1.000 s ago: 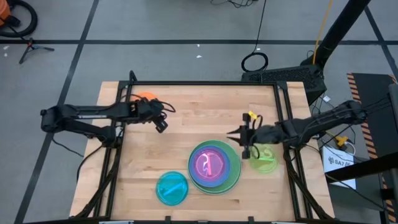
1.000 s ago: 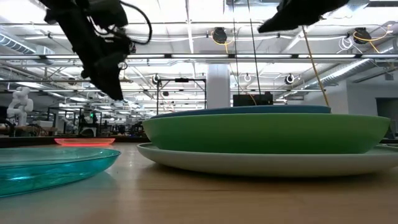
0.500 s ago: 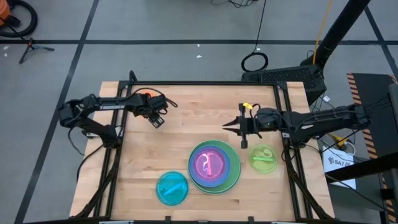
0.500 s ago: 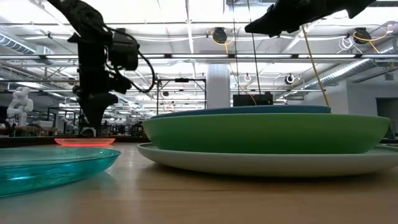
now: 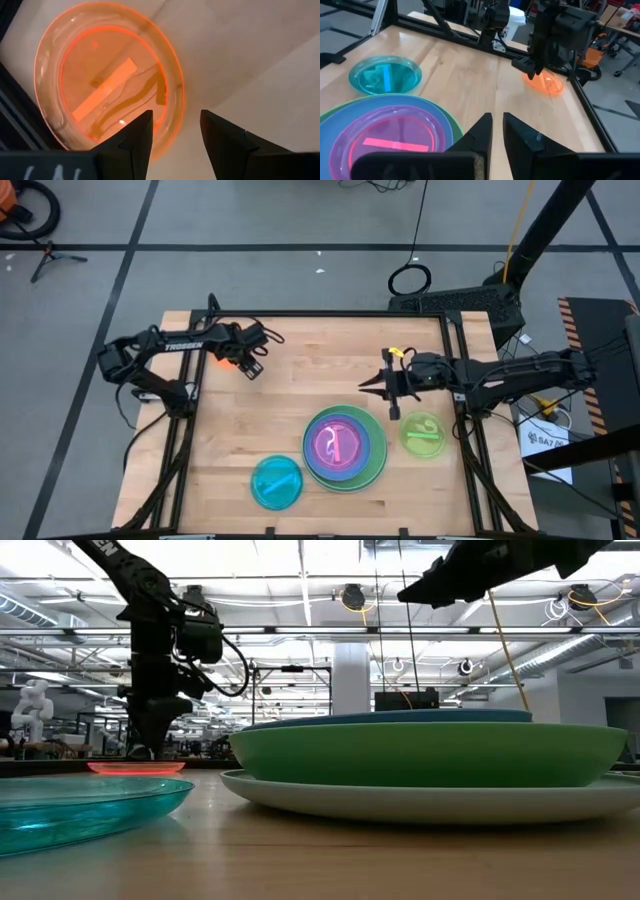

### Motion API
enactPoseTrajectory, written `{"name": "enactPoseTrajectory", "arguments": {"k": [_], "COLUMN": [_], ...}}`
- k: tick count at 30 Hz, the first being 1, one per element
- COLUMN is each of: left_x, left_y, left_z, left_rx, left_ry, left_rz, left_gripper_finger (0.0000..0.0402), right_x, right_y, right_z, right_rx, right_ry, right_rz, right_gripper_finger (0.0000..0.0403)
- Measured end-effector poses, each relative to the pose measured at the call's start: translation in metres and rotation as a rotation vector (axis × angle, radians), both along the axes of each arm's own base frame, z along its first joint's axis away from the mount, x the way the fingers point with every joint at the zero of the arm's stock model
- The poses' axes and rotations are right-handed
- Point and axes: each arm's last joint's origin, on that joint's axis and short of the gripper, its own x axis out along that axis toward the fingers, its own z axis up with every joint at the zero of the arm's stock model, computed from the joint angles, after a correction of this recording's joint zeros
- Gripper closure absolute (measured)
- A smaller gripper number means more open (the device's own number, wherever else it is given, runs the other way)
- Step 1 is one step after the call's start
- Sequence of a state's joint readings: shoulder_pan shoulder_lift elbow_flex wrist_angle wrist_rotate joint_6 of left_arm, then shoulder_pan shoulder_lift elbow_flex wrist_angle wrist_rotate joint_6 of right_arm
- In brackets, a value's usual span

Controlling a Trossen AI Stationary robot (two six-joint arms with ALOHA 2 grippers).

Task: Stack plastic plates
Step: Stack the transparent orange plate on the transparent pink plate

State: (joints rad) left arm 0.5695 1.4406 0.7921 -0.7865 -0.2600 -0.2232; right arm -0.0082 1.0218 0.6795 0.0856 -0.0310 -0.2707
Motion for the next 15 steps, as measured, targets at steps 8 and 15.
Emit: {"name": "enactPoseTrajectory", "arguments": {"k": [8, 15], "left_x": [-0.0015, -0.001], "left_y": [0.0086, 0.009], "left_z": [0.0001, 0.0002], "left_rx": [-0.04, -0.037], "left_ry": [-0.067, -0.074], "left_rz": [0.005, 0.005], "left_gripper_finger": [0.0231, 0.0231], "right_x": [-0.001, -0.0011], "right_y": [0.0, -0.0001], "right_z": [0.0, 0.0], "right_rx": [-0.002, -0.004], "right_ry": [-0.003, -0.003], "right_rz": [-0.001, -0.002], "right_gripper_finger": [0.0365, 0.0365]}}
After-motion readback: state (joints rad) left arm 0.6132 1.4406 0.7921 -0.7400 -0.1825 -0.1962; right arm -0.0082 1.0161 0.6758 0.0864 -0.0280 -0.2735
